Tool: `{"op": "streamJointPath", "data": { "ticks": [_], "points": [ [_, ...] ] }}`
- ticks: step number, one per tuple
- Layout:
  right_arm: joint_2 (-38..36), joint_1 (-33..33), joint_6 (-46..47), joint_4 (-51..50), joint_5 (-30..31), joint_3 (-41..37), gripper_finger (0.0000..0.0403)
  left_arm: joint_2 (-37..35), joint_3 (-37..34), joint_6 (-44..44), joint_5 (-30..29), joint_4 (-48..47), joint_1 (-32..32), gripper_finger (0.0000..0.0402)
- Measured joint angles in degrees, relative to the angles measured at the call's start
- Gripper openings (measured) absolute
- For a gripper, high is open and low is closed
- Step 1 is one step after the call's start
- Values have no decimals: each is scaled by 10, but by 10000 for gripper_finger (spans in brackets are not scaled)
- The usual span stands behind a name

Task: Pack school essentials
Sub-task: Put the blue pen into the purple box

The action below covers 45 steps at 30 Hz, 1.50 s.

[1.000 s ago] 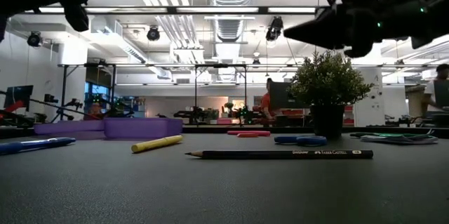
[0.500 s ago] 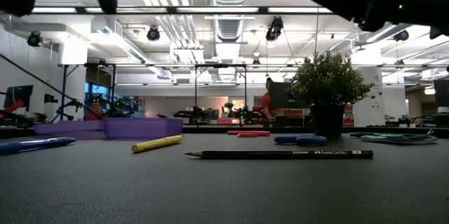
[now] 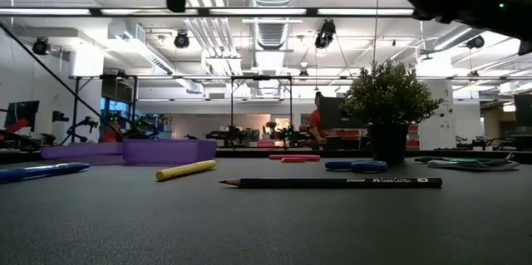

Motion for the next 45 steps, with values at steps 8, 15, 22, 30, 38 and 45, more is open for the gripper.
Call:
{"op": "streamJointPath", "data": {
  "ticks": [8, 15, 22, 30, 38, 45],
  "points": [
    [-29, 0, 59, 3, -5, -23, 8, 81, 80, -210, -58, -199, 2, 12],
    [-28, 0, 85, -14, -3, -23, 8, 99, 179, -555, 25, -638, 15, 12],
    [-28, 0, 86, -28, -3, -23, 8, 139, 284, -714, 174, -938, 24, 12],
    [-28, 0, 82, -47, -3, -23, 8, 143, 319, -796, 267, -1092, 42, 12],
    [-23, 0, 81, -51, 3, -23, 8, 168, 308, -832, 338, -1222, 52, 12],
    [-24, 0, 58, -55, 20, -23, 8, 171, 303, -851, 382, -1307, 48, 12]
  ]
}}
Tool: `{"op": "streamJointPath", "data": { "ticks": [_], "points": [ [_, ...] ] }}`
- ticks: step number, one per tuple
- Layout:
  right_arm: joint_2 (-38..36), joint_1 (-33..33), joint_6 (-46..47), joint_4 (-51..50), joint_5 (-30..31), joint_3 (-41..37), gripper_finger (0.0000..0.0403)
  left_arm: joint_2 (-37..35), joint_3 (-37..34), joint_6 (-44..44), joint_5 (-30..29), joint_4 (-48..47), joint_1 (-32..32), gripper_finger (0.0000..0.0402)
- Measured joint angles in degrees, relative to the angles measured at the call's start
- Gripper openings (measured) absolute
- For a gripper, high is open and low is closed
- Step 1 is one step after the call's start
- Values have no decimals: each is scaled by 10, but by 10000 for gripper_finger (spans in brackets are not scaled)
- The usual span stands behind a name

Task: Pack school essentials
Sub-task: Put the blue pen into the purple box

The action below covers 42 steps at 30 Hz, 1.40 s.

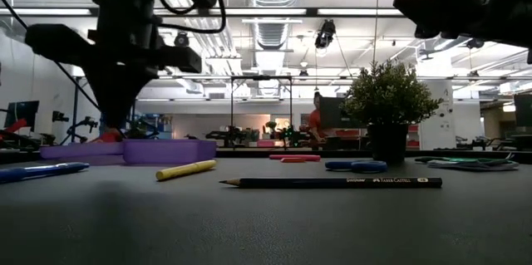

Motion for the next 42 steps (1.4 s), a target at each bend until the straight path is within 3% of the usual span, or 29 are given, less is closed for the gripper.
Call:
{"op": "streamJointPath", "data": {
  "ticks": [6, 8, 12, 17, 22, 29, 37, 42],
  "points": [
    [0, 0, -13, 8, 28, 18, 8, -8, -31, 100, -5, -1, 17, 22],
    [0, 0, -9, 6, 28, 29, 8, -11, -49, 113, 18, -1, 23, 37],
    [0, 0, -3, 2, 28, 44, 8, -12, -78, 105, 56, 2, 14, 86],
    [0, 0, -23, 3, 28, 62, 8, -12, -102, 54, 51, 17, -13, 152],
    [0, 0, -28, 2, 28, 73, 9, -12, -128, 52, 49, 78, -26, 177],
    [0, 0, -28, -17, 28, 74, 9, -15, -171, 41, 46, 144, -26, 148],
    [0, 0, -26, -28, 28, 74, 9, -14, -170, 51, 40, 147, -11, 18],
    [0, 0, -26, -36, 28, 74, 9, -23, -138, 101, 19, 129, 22, 14]
  ]
}}
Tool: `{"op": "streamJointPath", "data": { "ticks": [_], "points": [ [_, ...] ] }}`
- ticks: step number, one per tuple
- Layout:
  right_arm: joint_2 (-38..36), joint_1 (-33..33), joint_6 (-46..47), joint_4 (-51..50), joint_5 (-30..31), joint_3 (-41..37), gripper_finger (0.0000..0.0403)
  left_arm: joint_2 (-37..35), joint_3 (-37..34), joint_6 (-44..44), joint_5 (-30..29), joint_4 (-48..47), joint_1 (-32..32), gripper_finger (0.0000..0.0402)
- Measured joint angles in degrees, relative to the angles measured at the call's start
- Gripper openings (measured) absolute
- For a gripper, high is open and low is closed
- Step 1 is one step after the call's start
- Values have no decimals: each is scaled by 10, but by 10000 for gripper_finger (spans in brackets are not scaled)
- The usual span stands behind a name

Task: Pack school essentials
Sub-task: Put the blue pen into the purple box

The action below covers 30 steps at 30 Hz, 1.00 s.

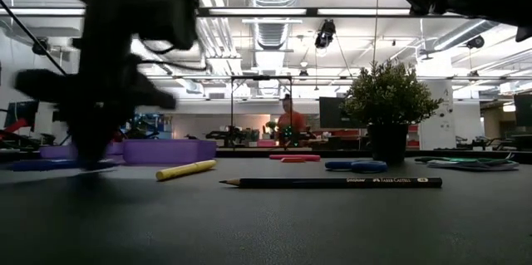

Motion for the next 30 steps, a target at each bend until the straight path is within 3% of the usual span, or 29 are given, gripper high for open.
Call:
{"op": "streamJointPath", "data": {
  "ticks": [6, 11, 21, 30],
  "points": [
    [0, 0, 0, -6, 0, 0, 9, -37, 74, 101, -62, -6, 53, 7],
    [0, 0, -1, -6, 0, 0, 9, -69, 112, 219, -106, -30, 142, 6],
    [0, 0, -2, -6, 0, 0, 9, -68, 106, 416, -110, -5, 384, 6],
    [0, 0, 0, -10, 0, 0, 9, -33, 102, 476, -77, 65, 471, 5]
  ]
}}
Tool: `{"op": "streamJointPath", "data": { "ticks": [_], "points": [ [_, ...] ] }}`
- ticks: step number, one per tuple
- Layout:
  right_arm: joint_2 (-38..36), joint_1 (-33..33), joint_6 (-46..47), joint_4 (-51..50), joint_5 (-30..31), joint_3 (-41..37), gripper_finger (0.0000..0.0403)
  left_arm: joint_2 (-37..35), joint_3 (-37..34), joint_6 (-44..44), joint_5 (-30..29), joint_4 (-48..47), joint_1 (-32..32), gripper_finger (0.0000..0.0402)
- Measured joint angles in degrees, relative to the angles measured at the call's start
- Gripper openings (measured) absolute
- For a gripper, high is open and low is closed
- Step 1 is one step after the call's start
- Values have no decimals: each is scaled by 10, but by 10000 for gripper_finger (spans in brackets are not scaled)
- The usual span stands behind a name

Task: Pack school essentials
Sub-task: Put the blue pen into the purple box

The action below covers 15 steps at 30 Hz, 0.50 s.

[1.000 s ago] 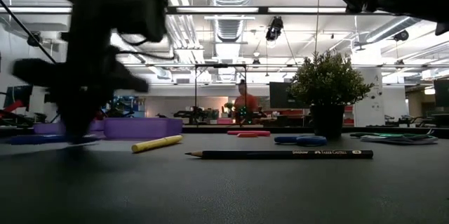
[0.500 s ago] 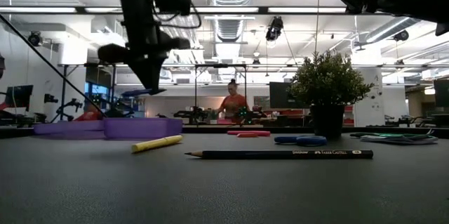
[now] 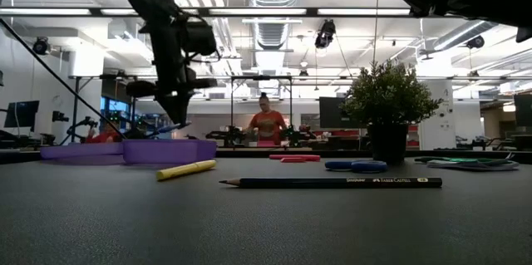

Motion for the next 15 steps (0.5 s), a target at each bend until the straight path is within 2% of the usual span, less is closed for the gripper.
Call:
{"op": "streamJointPath", "data": {
  "ticks": [6, 15],
  "points": [
    [0, 0, 0, 0, 0, 0, 9, 31, 0, 0, 0, 0, 8, 6],
    [0, 0, 0, -1, 0, 0, 9, 66, 0, 0, -16, 0, 8, 46]
  ]
}}
